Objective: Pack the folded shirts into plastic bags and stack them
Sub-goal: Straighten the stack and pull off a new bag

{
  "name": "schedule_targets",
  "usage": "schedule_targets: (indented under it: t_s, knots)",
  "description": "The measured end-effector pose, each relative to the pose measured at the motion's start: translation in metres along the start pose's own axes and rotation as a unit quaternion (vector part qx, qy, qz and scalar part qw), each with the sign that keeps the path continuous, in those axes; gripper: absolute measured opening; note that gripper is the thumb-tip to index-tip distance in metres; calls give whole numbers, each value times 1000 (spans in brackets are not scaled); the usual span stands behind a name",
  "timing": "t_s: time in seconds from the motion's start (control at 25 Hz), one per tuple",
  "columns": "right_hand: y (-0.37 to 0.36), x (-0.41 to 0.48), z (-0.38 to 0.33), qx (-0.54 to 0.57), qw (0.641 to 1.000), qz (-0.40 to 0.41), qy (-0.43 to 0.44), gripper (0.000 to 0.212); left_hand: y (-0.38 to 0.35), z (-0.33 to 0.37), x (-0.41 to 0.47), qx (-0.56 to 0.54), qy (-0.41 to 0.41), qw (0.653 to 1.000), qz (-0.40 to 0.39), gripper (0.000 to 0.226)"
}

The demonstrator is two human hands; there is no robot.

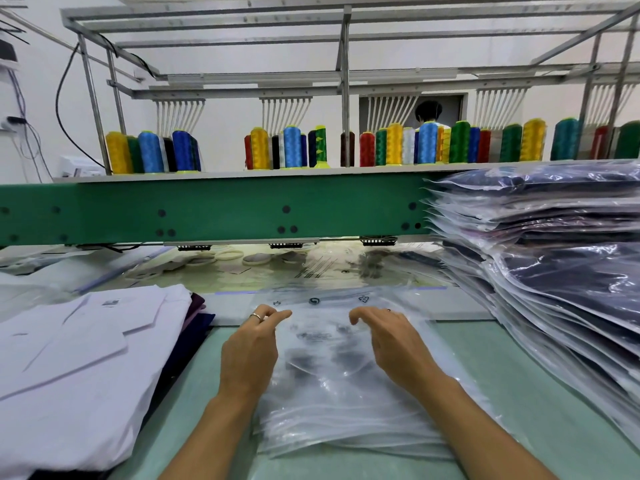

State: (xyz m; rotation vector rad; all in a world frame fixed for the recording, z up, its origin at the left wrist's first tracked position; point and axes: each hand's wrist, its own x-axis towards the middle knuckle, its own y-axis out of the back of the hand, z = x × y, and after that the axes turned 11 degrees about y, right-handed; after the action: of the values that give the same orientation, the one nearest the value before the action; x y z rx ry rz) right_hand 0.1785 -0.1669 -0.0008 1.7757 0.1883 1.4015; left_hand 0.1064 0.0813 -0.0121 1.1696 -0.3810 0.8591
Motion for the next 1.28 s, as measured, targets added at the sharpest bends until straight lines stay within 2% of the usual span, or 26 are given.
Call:
schedule_targets:
  t_s: [0.16,0.28,0.4,0.48,0.52,0.56,0.64,0.68,0.72,0.8,0.88,0.96,1.08,1.12,1.2,1.28]
  knots:
    - [2,0,4,-42,999,-11,14,62,1,-1,1,11,22,1000,-8,78]
    - [-5,-3,11,-45,997,-8,-57,89,7,0,1,-3,31,999,9,88]
    - [-4,0,6,-46,993,96,-49,83,15,8,1,-10,14,995,96,71]
    - [-1,0,4,-48,985,152,-70,59,21,10,2,3,35,992,120,51]
    - [3,0,5,-51,984,143,-97,46,22,8,3,10,41,994,98,45]
    - [5,-2,8,-58,985,98,-128,34,21,6,4,14,44,998,52,40]
    - [6,-7,10,-43,981,-72,-177,12,14,3,0,-4,24,993,-119,32]
    - [6,-10,10,-16,970,-146,-194,6,10,3,-4,-21,12,979,-203,27]
    - [4,-11,9,11,961,-186,-203,15,5,4,-8,-32,10,961,-274,23]
    - [-2,-13,9,43,959,-197,-202,31,-4,6,-16,-19,22,940,-341,37]
    - [-9,-15,10,15,953,-226,-203,33,-10,8,-18,6,35,939,-342,53]
    - [-14,-14,9,-57,936,-281,-205,23,-8,13,-19,4,53,939,-341,54]
    - [-22,-4,-10,-164,938,-254,-172,18,6,18,-10,2,60,937,-344,27]
    - [-24,6,-22,-160,948,-228,-153,18,15,15,-3,33,54,944,-324,23]
    - [-28,32,-50,-73,971,-182,-140,16,39,0,12,148,51,958,-241,38]
    - [-35,60,-83,61,971,-167,-159,12,65,-26,24,261,89,944,-182,54]
